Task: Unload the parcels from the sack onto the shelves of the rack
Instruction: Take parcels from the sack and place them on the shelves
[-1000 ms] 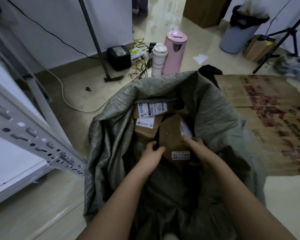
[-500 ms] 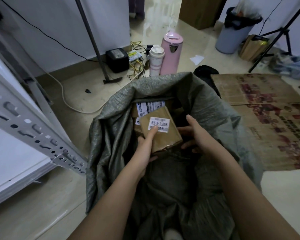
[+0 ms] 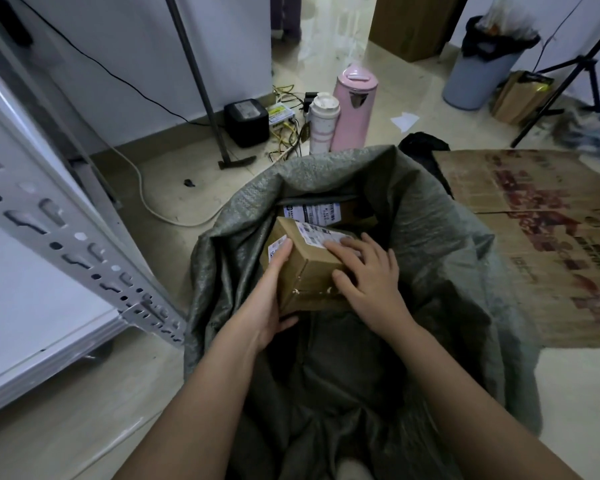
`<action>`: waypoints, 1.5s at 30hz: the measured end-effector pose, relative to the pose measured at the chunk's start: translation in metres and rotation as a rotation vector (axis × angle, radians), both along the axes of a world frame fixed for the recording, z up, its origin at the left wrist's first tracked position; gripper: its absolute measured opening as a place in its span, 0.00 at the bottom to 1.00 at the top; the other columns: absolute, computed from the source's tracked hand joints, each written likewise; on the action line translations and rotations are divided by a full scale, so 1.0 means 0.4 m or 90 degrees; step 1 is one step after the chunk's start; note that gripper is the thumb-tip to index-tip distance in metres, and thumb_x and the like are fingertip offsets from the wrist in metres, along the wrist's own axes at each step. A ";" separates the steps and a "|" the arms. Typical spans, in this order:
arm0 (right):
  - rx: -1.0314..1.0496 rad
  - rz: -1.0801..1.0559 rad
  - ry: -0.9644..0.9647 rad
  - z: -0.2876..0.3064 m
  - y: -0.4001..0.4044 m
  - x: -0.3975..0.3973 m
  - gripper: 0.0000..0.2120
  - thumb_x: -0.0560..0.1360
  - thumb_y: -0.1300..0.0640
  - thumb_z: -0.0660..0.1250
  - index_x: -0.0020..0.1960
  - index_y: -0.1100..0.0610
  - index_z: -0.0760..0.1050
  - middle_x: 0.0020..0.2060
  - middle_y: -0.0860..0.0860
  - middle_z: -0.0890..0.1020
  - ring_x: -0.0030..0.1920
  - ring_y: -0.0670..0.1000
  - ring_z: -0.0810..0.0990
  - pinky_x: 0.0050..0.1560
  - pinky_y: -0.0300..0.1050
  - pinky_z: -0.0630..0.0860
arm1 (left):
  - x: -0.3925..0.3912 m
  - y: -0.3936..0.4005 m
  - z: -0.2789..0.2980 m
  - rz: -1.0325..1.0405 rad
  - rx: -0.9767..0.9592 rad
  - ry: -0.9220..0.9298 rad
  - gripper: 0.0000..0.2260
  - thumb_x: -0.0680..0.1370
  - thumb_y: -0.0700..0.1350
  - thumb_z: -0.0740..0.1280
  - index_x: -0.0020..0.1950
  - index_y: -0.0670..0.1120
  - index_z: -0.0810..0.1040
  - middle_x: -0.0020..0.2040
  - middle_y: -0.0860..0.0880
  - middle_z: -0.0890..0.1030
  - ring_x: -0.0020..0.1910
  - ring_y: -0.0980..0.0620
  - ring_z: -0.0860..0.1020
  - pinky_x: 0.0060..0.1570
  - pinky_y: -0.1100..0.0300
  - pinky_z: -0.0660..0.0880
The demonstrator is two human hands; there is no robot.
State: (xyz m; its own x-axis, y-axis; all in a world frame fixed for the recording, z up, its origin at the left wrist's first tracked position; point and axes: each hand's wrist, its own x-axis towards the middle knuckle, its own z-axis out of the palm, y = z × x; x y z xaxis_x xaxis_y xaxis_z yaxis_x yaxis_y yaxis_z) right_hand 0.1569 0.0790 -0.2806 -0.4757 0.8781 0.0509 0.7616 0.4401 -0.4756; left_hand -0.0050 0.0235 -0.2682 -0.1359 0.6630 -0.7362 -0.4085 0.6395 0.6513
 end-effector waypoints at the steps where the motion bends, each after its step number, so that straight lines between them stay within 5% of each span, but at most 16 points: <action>1: 0.004 0.014 0.001 -0.005 -0.003 0.001 0.29 0.72 0.36 0.44 0.72 0.36 0.61 0.71 0.44 0.65 0.75 0.46 0.50 0.74 0.53 0.39 | -0.007 -0.002 -0.001 -0.011 -0.010 0.002 0.35 0.61 0.77 0.61 0.61 0.59 0.76 0.54 0.54 0.82 0.56 0.53 0.77 0.48 0.54 0.69; 4: 0.012 0.053 0.001 -0.019 -0.017 -0.001 0.28 0.73 0.37 0.46 0.73 0.35 0.61 0.71 0.44 0.65 0.76 0.48 0.51 0.74 0.54 0.38 | -0.020 -0.013 -0.015 -0.017 -0.033 0.027 0.40 0.53 0.76 0.63 0.60 0.58 0.76 0.55 0.53 0.82 0.57 0.52 0.76 0.50 0.53 0.67; 7: 0.012 0.085 -0.008 -0.024 -0.015 -0.002 0.27 0.73 0.37 0.46 0.71 0.34 0.62 0.72 0.42 0.64 0.76 0.47 0.51 0.74 0.54 0.40 | -0.024 -0.018 -0.020 -0.007 -0.032 0.028 0.31 0.62 0.71 0.65 0.59 0.56 0.76 0.54 0.51 0.81 0.55 0.52 0.76 0.48 0.54 0.67; 12: -0.091 -0.146 0.209 -0.037 0.048 0.003 0.19 0.76 0.44 0.59 0.64 0.45 0.75 0.66 0.48 0.72 0.70 0.51 0.66 0.71 0.53 0.60 | -0.042 -0.005 -0.040 0.066 0.005 0.081 0.19 0.73 0.58 0.67 0.59 0.50 0.75 0.48 0.50 0.80 0.46 0.54 0.76 0.41 0.59 0.70; 15: -0.261 -0.253 0.203 -0.041 0.071 0.028 0.27 0.76 0.46 0.66 0.73 0.49 0.65 0.71 0.53 0.66 0.71 0.55 0.65 0.71 0.57 0.63 | -0.058 -0.009 -0.042 0.017 0.025 0.086 0.16 0.73 0.57 0.67 0.56 0.49 0.77 0.44 0.50 0.81 0.41 0.54 0.77 0.39 0.60 0.71; 18: -0.455 -0.210 0.195 -0.026 0.062 0.054 0.35 0.71 0.40 0.70 0.74 0.46 0.62 0.71 0.52 0.68 0.67 0.53 0.70 0.66 0.51 0.69 | -0.071 -0.016 -0.056 -0.094 0.041 0.125 0.23 0.64 0.61 0.71 0.54 0.50 0.82 0.48 0.50 0.84 0.48 0.52 0.80 0.52 0.57 0.75; 21: -0.678 -0.144 0.196 0.013 0.037 0.068 0.28 0.70 0.41 0.68 0.68 0.49 0.70 0.56 0.52 0.82 0.51 0.49 0.82 0.50 0.44 0.77 | -0.075 -0.020 -0.054 -0.163 0.047 0.124 0.23 0.60 0.62 0.71 0.51 0.53 0.81 0.49 0.50 0.83 0.50 0.52 0.79 0.57 0.53 0.76; 25: -0.873 -0.201 0.274 0.019 0.012 0.088 0.19 0.71 0.42 0.66 0.53 0.55 0.79 0.44 0.54 0.86 0.41 0.51 0.86 0.42 0.45 0.80 | -0.071 -0.020 -0.053 -0.154 0.054 0.048 0.25 0.64 0.63 0.70 0.56 0.53 0.80 0.46 0.53 0.82 0.46 0.55 0.78 0.45 0.58 0.73; 27: -0.889 -0.250 0.360 0.005 0.004 0.085 0.19 0.74 0.43 0.65 0.55 0.57 0.79 0.48 0.57 0.86 0.44 0.54 0.85 0.47 0.49 0.80 | -0.071 -0.015 -0.053 -0.069 0.045 0.013 0.20 0.71 0.65 0.65 0.57 0.56 0.78 0.49 0.53 0.80 0.50 0.53 0.77 0.47 0.56 0.72; 31: -0.860 -0.397 0.508 -0.021 0.009 0.062 0.24 0.75 0.37 0.62 0.59 0.54 0.78 0.50 0.58 0.85 0.47 0.56 0.85 0.52 0.52 0.77 | -0.049 -0.014 -0.060 -0.084 0.015 -0.004 0.32 0.67 0.69 0.63 0.68 0.56 0.71 0.60 0.51 0.76 0.57 0.47 0.76 0.54 0.49 0.73; 33: -0.845 -0.444 0.426 -0.026 0.013 0.057 0.30 0.71 0.30 0.62 0.58 0.53 0.78 0.51 0.59 0.83 0.51 0.59 0.81 0.51 0.54 0.76 | -0.028 -0.019 -0.047 -0.166 0.006 -0.043 0.32 0.64 0.69 0.65 0.64 0.54 0.76 0.53 0.50 0.82 0.51 0.48 0.80 0.47 0.52 0.77; 38: -0.816 -0.449 0.303 -0.006 0.014 0.057 0.31 0.70 0.26 0.56 0.49 0.52 0.75 0.47 0.60 0.79 0.48 0.61 0.78 0.45 0.55 0.77 | -0.017 -0.012 -0.059 -0.215 -0.019 -0.066 0.31 0.63 0.70 0.67 0.61 0.54 0.78 0.56 0.46 0.82 0.57 0.46 0.79 0.49 0.51 0.78; 43: -0.783 -0.451 0.296 -0.014 0.014 0.060 0.35 0.69 0.24 0.55 0.61 0.51 0.74 0.51 0.57 0.79 0.47 0.60 0.79 0.37 0.51 0.78 | -0.018 -0.006 -0.062 -0.158 -0.056 -0.072 0.28 0.69 0.70 0.62 0.59 0.52 0.79 0.56 0.45 0.82 0.56 0.46 0.79 0.47 0.52 0.77; 45: -0.721 -0.451 0.273 -0.027 0.017 0.058 0.36 0.69 0.25 0.56 0.65 0.49 0.71 0.55 0.55 0.77 0.50 0.60 0.78 0.42 0.52 0.79 | -0.022 -0.005 -0.060 -0.139 -0.063 -0.056 0.29 0.68 0.70 0.63 0.58 0.50 0.79 0.53 0.45 0.83 0.54 0.46 0.80 0.48 0.52 0.78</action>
